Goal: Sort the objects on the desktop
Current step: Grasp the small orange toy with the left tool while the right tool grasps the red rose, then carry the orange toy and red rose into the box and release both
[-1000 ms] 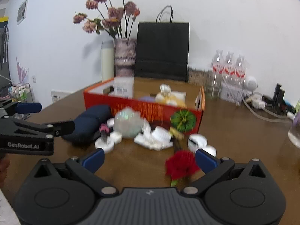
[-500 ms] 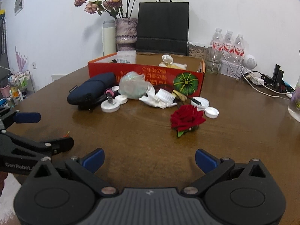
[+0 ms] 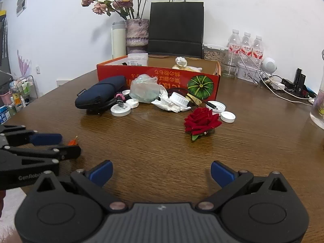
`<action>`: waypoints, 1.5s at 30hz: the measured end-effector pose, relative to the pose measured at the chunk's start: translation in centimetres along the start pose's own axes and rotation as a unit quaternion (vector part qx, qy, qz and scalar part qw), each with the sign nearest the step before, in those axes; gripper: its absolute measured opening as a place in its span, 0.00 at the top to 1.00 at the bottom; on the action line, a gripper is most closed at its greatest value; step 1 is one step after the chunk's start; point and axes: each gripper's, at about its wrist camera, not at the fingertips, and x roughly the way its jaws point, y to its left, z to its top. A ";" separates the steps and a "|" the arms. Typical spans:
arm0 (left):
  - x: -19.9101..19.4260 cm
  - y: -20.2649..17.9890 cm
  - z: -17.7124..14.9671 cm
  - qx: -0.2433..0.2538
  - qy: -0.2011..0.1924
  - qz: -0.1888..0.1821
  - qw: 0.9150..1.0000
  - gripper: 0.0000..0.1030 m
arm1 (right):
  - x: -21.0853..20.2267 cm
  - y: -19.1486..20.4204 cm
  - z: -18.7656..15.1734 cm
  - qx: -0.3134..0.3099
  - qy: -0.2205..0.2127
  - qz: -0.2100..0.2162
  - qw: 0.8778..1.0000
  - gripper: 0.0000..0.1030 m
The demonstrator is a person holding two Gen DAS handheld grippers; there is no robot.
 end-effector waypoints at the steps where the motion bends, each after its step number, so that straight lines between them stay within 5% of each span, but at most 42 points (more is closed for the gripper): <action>1: 0.0 0.0 0.0 -0.001 0.001 -0.002 1.000 0.82 | 0.1 0.1 0.1 0.000 0.000 0.001 1.000 0.00; 26: 2.9 1.8 5.4 -0.008 -0.048 0.019 0.999 0.85 | 6.2 -4.3 5.3 0.005 -0.008 -0.055 0.998 0.02; 32: 3.8 2.1 6.4 -0.012 -0.054 0.017 0.998 0.85 | 7.9 -4.6 5.6 0.003 0.007 -0.052 0.999 0.21; 37: 4.5 2.2 6.9 -0.013 -0.055 0.015 0.998 0.85 | 8.3 -4.6 5.6 0.005 0.014 -0.041 0.999 0.51; 45: 4.7 2.4 7.2 -0.015 -0.058 0.014 0.998 0.85 | 7.2 -4.7 5.3 0.015 -0.001 -0.022 1.000 0.61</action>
